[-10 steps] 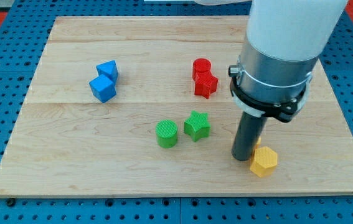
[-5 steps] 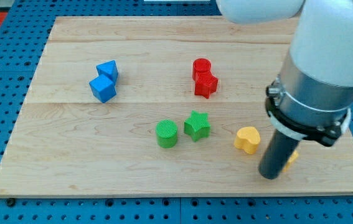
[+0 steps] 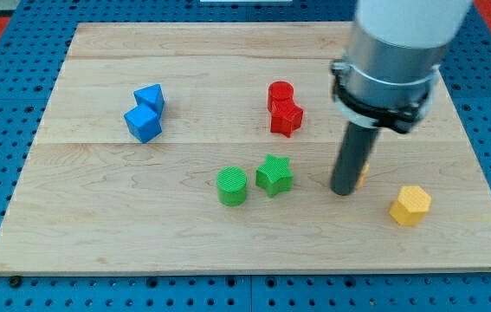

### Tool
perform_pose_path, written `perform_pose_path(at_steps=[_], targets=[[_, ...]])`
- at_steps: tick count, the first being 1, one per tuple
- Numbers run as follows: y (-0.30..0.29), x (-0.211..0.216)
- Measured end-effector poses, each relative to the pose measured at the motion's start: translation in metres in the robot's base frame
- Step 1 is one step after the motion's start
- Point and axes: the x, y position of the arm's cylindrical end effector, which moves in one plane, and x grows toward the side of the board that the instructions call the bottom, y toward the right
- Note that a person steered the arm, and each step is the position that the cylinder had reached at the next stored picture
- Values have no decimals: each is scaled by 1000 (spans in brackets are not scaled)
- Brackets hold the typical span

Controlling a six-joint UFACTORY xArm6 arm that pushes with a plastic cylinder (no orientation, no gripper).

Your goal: Move the yellow blocks towards the bottom right side of the board

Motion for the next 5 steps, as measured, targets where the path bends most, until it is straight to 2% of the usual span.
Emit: perform_pose_path(at_steps=[1,2,3,5], targets=[[-9,-48],[14,-43],[63,20],[21,-47]])
